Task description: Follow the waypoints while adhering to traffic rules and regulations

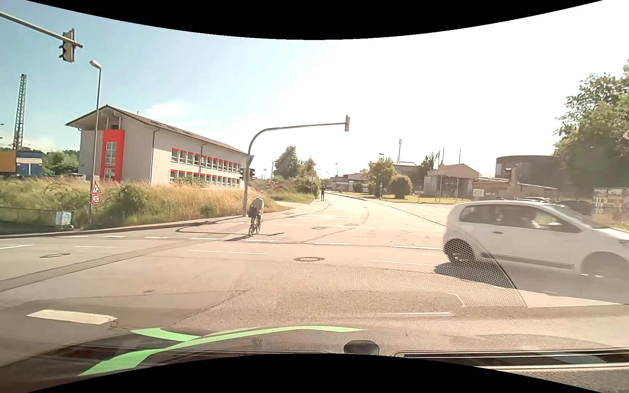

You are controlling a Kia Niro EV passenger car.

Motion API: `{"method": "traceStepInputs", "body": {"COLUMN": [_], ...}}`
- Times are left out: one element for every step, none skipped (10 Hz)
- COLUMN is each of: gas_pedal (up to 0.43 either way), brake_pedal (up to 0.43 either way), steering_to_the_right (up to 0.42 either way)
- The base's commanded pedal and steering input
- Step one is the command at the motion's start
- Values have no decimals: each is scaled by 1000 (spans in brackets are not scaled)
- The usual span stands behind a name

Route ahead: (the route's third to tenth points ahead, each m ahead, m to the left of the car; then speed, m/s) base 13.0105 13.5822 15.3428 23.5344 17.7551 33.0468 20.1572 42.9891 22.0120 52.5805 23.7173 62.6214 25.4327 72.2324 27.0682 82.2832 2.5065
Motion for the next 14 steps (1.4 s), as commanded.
{"method": "traceStepInputs", "body": {"gas_pedal": [0, 0, 0, 0, 0, 0, 0, 0, 0, 0, 8, 8, 47, 59], "brake_pedal": [159, 165, 152, 159, 165, 159, 159, 159, 159, 140, 122, 116, 110, 0], "steering_to_the_right": [-117, -116, -116, -115, -115, -115, -115, -115, -116, -116, -117, -118, -122, -131]}}
